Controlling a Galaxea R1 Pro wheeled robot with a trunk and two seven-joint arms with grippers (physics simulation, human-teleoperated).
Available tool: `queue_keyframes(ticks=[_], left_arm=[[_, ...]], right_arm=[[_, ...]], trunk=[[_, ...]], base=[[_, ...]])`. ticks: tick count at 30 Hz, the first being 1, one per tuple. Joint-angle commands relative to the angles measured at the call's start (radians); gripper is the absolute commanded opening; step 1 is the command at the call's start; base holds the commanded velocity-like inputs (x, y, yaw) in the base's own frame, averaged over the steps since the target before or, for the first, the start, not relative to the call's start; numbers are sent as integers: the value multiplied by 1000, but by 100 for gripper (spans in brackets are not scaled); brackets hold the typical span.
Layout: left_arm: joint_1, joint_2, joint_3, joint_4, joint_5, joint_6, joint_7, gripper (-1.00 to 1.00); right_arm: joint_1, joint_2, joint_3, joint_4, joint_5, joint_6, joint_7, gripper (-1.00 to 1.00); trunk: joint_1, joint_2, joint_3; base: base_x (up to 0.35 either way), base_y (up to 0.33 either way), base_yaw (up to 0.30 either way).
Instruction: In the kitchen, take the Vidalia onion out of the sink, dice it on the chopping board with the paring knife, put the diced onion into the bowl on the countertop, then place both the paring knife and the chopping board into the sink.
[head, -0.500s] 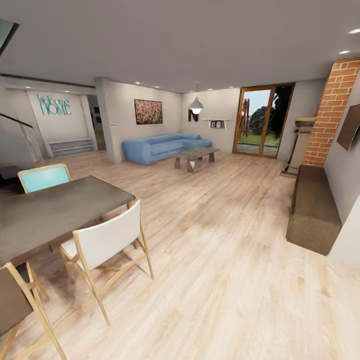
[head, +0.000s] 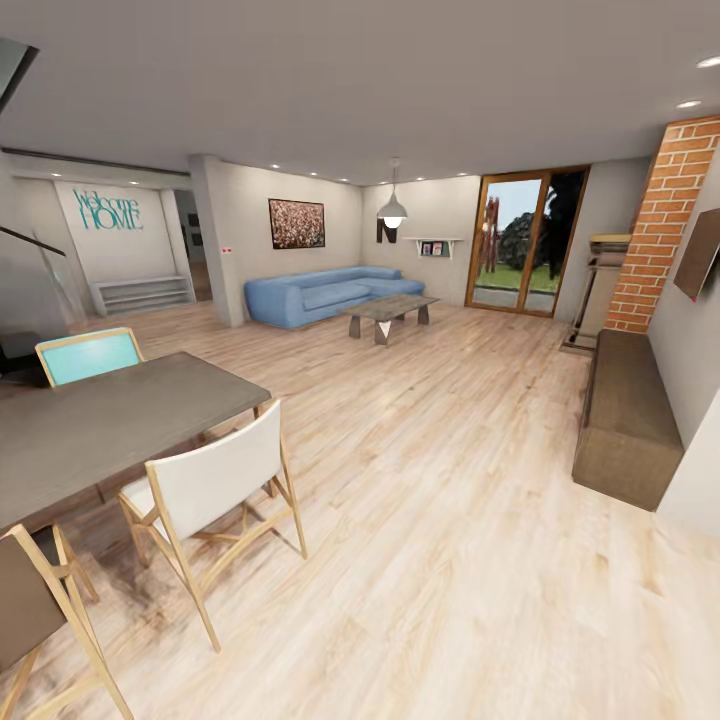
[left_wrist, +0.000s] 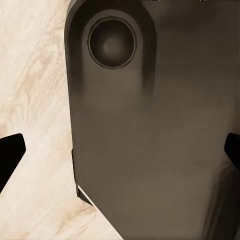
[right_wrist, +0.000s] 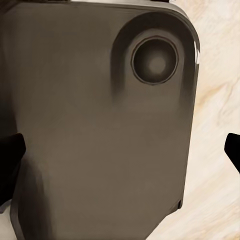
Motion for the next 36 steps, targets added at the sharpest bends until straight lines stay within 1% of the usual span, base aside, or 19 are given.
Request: queue_keyframes(ticks=[1, 5, 8, 11, 17, 18, 19, 22, 23, 25, 28, 30, 31, 32, 35, 36], left_arm=[[0, 0, 0, -1, 1, 0, 0, 100], [0, 0, 1, -2, 0, 0, 4, 100], [0, 2, 2, -17, -1, 0, 6, 100], [1, 8, 3, -34, -1, 0, 8, 100], [0, 20, 3, -68, -1, 0, 9, 100], [0, 22, 3, -199, -1, 0, 9, 100], [0, 23, 3, -212, -1, 0, 9, 100], [0, 34, 6, -291, -1, 0, 9, 100], [0, 35, 6, -306, 0, 0, 9, 100], [0, 40, 7, -380, 0, 0, 9, 100], [0, 42, 8, -439, 0, 0, 9, 100], [0, 42, 9, -500, 0, 0, 9, 100], [0, 42, 9, -514, 0, 0, 9, 100], [0, 42, 9, -538, 0, 0, 10, 100], [0, 42, 9, -563, -1, 0, 10, 100], [0, 42, 9, -564, 0, -2, 9, 100]], right_arm=[[0, 0, 0, 0, 0, -1, 0, 100], [0, -1, 0, -2, 0, -3, 0, 100], [0, -4, -1, -11, 0, -20, -1, 100], [0, -8, -1, -27, 0, -36, -2, 100], [0, -8, 0, -61, 1, -70, -2, 100], [0, -8, 0, -166, 1, -118, -2, 100], [0, -8, 0, -182, 1, -124, -2, 100], [0, -9, 1, -290, 1, -169, -2, 100], [0, -9, 1, -306, 1, -177, -2, 100], [0, -9, 1, -383, 1, -207, -2, 100], [0, -9, 1, -455, 3, -215, -2, 100], [0, -9, 1, -525, 4, -218, -2, 100], [0, -9, 1, -541, 4, -218, -2, 100], [0, -10, 1, -579, 4, -219, -1, 100], [0, -10, 0, -651, 2, -225, 3, 100], [0, -10, 0, -660, 2, -226, 3, 100]], trunk=[[0, 0, -1], [0, 0, -1], [0, 0, -1], [0, 0, -1], [0, 0, -1], [0, 0, -1], [0, 0, -1], [0, 0, -1], [0, 0, -1], [0, 0, -1], [0, 0, -1], [0, 0, -1], [0, 0, -1], [0, 0, -1], [0, 0, -1], [0, 0, -1]], base=[[0, 0, 0], [0, 0, 0], [0, 0, 0], [0, 0, 0], [0, 0, 0], [0, 0, 0], [0, 0, 0], [0, 0, 0], [0, 0, 0], [0, 0, 0], [0, 0, 0], [0, 0, 0], [0, 0, 0], [0, 0, 0], [0, 0, 0], [0, 0, 0]])
